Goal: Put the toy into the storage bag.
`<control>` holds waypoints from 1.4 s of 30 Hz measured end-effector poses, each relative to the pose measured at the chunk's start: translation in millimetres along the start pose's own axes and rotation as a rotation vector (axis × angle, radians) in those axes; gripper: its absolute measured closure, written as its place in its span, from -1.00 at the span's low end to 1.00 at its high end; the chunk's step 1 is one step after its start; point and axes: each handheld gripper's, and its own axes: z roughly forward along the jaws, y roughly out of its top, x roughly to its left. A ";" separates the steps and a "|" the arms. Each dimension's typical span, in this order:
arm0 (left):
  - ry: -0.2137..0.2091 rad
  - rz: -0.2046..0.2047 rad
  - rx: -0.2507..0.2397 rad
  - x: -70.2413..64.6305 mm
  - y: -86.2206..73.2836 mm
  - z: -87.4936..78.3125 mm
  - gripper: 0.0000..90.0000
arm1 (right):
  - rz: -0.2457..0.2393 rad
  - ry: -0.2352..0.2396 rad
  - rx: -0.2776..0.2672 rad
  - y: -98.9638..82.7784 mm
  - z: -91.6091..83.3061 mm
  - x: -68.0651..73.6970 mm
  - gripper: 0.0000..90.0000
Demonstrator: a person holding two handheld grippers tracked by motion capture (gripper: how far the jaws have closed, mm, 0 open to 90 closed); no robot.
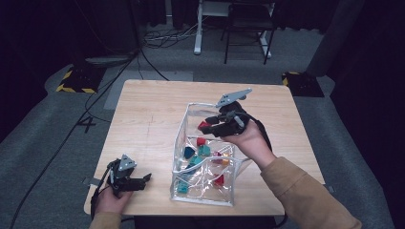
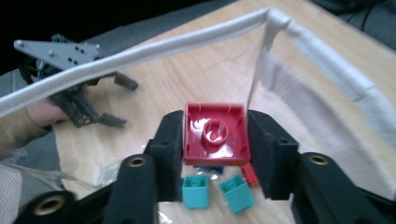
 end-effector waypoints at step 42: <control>-0.001 -0.004 0.000 -0.7 -0.4 -0.3 -0.64 | 0.201 -0.354 -0.175 -127.3 -154.4 -65.3 -0.09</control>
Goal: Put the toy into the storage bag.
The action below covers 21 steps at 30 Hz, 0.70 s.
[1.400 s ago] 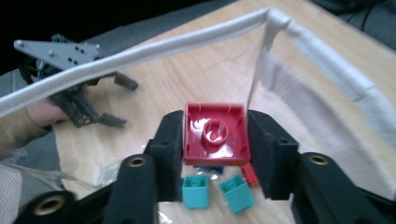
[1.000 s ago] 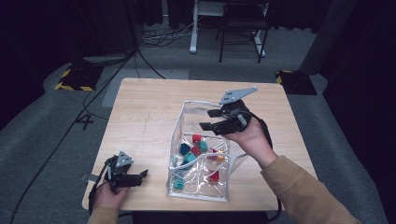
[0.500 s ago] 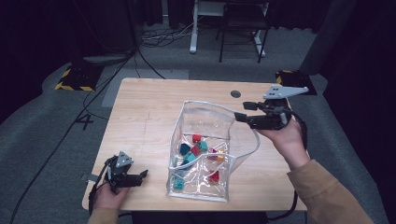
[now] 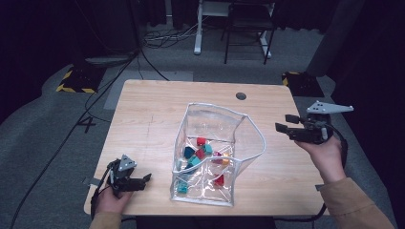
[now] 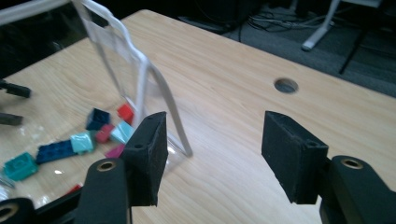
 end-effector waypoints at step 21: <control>-0.001 0.000 0.001 -0.1 0.0 -0.1 -0.64 | 0.206 -0.102 0.122 -148.7 -7.9 -44.9 -0.11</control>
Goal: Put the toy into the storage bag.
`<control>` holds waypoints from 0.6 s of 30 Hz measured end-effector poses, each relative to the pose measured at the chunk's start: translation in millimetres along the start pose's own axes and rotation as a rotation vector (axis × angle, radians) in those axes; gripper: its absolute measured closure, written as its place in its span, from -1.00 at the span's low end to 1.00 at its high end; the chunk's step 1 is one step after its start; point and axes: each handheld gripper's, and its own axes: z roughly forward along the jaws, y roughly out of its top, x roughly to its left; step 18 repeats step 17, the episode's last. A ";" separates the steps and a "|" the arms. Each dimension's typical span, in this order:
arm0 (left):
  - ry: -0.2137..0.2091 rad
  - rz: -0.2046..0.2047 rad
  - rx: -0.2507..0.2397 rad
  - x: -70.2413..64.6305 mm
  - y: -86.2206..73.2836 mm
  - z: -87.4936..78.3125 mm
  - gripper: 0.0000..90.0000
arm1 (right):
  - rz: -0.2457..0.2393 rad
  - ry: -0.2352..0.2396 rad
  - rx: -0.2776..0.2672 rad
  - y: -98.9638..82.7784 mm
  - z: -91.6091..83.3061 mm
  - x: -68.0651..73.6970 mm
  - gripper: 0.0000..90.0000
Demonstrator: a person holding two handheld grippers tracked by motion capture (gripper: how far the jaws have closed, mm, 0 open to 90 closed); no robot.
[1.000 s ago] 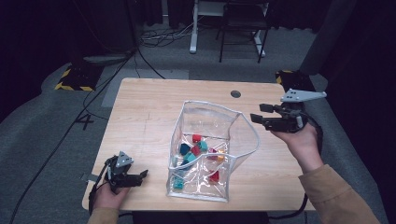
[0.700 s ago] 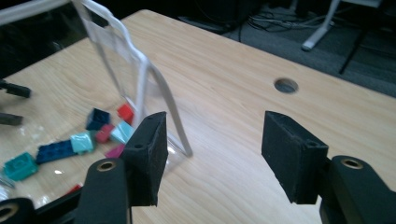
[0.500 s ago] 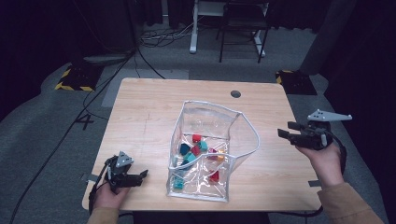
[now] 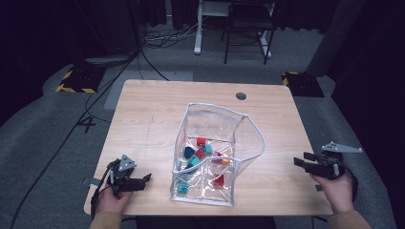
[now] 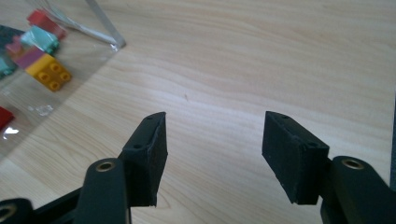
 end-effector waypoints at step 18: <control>0.001 0.000 -0.001 0.1 0.0 0.1 -0.64 | -0.145 -0.071 0.000 -50.0 45.0 12.1 -0.30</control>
